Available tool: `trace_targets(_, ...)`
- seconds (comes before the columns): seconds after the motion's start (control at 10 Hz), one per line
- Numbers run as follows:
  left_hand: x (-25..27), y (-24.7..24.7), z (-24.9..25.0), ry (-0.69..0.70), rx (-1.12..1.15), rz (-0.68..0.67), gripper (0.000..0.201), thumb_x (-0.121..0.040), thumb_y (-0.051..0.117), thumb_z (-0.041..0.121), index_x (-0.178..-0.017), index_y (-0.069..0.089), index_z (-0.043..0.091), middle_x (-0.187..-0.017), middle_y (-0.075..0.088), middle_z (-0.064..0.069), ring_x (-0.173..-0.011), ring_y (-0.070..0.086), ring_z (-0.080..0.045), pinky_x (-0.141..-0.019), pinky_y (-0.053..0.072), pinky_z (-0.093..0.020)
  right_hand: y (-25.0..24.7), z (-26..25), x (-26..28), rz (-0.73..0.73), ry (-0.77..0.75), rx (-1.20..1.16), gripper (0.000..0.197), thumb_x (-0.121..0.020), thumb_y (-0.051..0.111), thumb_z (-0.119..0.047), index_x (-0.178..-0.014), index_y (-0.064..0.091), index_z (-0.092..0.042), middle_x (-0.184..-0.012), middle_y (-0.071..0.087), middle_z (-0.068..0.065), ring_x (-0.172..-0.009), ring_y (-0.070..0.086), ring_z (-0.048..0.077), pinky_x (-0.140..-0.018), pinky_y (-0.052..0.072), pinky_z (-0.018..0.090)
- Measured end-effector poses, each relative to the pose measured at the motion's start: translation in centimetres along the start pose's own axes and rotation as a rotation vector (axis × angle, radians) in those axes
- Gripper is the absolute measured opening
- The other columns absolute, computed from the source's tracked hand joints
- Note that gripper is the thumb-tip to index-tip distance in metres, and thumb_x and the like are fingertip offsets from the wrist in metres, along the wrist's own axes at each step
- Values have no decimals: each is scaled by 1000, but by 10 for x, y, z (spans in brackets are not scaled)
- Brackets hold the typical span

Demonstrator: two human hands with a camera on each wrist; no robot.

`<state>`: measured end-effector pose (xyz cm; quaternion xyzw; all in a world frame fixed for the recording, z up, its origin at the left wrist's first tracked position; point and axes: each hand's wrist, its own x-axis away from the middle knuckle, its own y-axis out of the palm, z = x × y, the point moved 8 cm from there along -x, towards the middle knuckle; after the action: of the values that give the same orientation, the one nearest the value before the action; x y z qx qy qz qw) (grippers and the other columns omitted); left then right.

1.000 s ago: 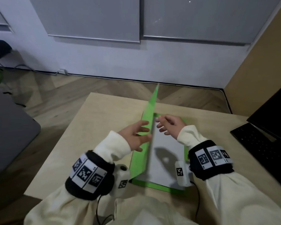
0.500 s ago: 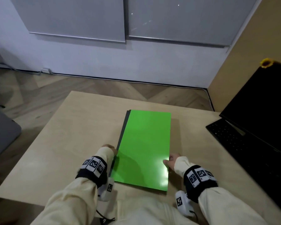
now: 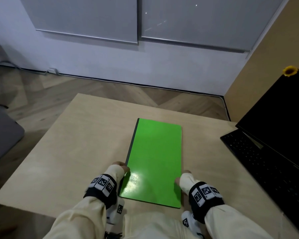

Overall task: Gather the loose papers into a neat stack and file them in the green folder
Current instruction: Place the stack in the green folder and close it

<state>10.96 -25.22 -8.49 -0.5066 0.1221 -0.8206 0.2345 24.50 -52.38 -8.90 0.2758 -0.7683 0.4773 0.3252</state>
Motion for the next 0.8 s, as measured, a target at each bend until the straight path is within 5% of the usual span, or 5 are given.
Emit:
trace_targets(0.1, -2, -14, 2, -11, -26, 12, 48, -86, 61, 12, -131, 50, 6, -124, 59, -17, -98, 59, -30, -83, 53, -33, 3, -7, -6, -10, -1, -148, 55, -83, 61, -10, -135, 44, 0, -138, 48, 20, -125, 49, 34, -104, 44, 41)
trace_targets(0.3, -16, -47, 19, 36, -42, 85, 52, -88, 58, 9, -137, 43, 3, -136, 53, -17, -124, 52, -31, -103, 43, -34, 22, -49, -17, 5, -40, -125, 52, -82, 57, 0, -133, 49, -7, -130, 56, 13, -114, 57, 25, -88, 49, 23)
trace_targets(0.5, -38, -74, 35, 65, -26, 113, 51, -88, 56, 8, -137, 44, 2, -135, 54, -18, -123, 53, -31, -102, 43, -33, 29, -76, -30, -6, -67, -272, 57, -81, 58, -2, -136, 47, -10, -133, 55, 12, -117, 57, 27, -84, 47, 22)
trace_targets(0.7, -41, -71, 46, 95, -128, 98, 47, -90, 54, 11, -136, 45, 1, -134, 55, -14, -122, 55, -27, -99, 43, -28, 28, -73, -37, 150, 10, -328, 44, -83, 52, -5, -128, 50, -9, -121, 60, 16, -94, 55, 26, -81, 47, 27)
trace_targets(0.8, -45, -70, 42, 88, -137, 102, 49, -89, 55, 13, -136, 46, 4, -134, 55, -14, -120, 56, -28, -100, 45, -29, 34, -70, -39, 151, 26, -334, 43, -84, 53, -5, -127, 53, -3, -121, 60, 18, -95, 56, 25, -81, 44, 27)
